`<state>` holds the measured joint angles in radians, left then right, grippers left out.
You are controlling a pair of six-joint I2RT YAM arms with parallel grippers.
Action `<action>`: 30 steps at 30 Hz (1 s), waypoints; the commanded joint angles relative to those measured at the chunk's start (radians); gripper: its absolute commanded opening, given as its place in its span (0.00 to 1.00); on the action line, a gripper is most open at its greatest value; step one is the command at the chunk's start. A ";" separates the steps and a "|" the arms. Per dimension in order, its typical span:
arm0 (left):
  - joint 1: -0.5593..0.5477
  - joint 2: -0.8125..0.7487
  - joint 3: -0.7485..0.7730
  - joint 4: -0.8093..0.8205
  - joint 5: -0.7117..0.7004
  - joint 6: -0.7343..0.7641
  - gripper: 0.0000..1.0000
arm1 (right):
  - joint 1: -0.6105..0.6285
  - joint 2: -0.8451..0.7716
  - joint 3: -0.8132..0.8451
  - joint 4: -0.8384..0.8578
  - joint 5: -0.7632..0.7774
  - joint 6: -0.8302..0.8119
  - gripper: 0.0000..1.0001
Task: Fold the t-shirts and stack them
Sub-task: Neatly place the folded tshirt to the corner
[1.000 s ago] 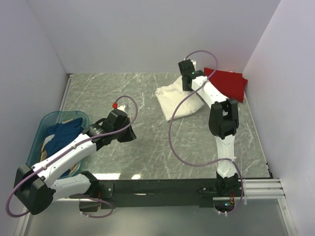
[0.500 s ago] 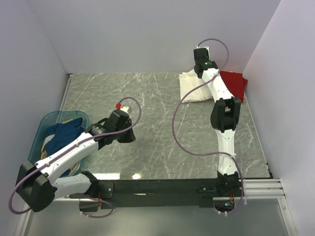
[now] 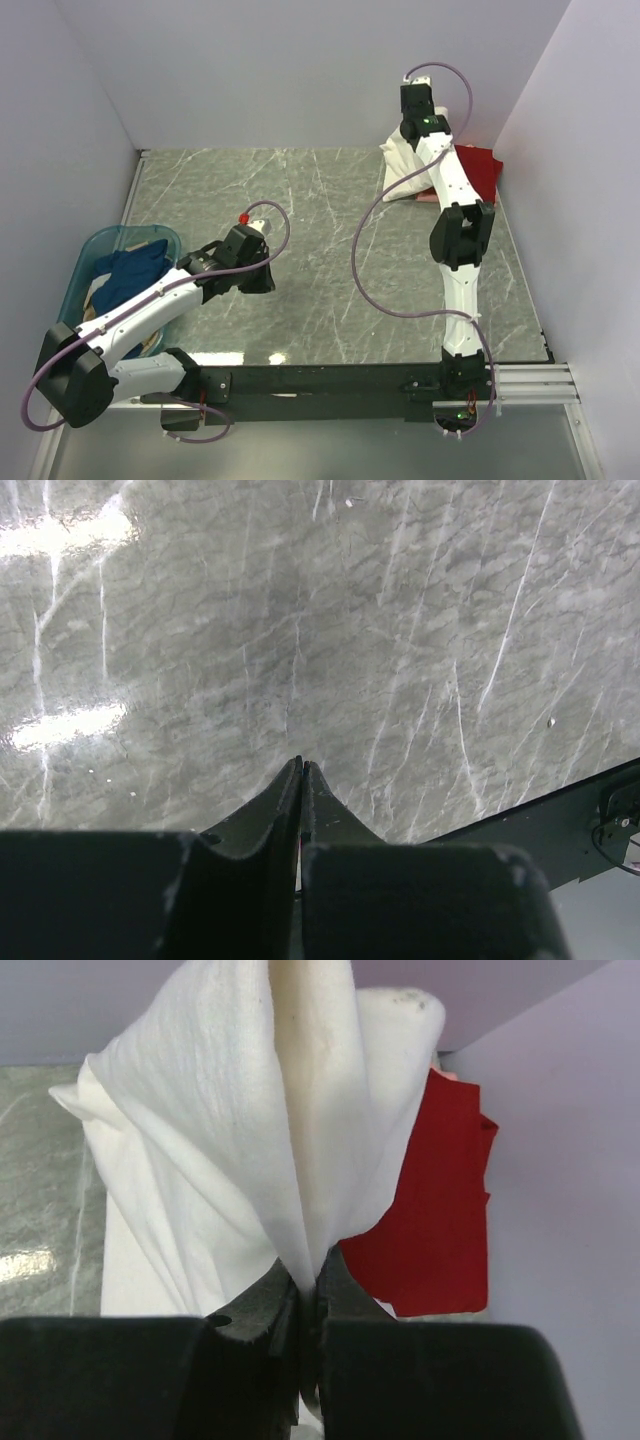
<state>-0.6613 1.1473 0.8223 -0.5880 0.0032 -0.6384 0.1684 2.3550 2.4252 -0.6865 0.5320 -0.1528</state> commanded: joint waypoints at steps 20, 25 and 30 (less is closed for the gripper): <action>0.003 0.014 -0.009 0.010 0.011 0.019 0.09 | -0.098 -0.154 0.055 0.079 -0.001 -0.022 0.00; 0.003 0.023 -0.008 0.010 0.011 0.019 0.09 | -0.141 -0.112 0.029 0.113 0.012 -0.007 0.00; 0.003 0.029 -0.009 0.011 0.011 0.017 0.09 | -0.164 -0.065 -0.005 0.163 0.026 -0.002 0.00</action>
<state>-0.6613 1.1759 0.8211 -0.5884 0.0063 -0.6388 0.0166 2.2887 2.4268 -0.6388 0.5167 -0.1684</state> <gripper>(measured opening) 0.088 0.058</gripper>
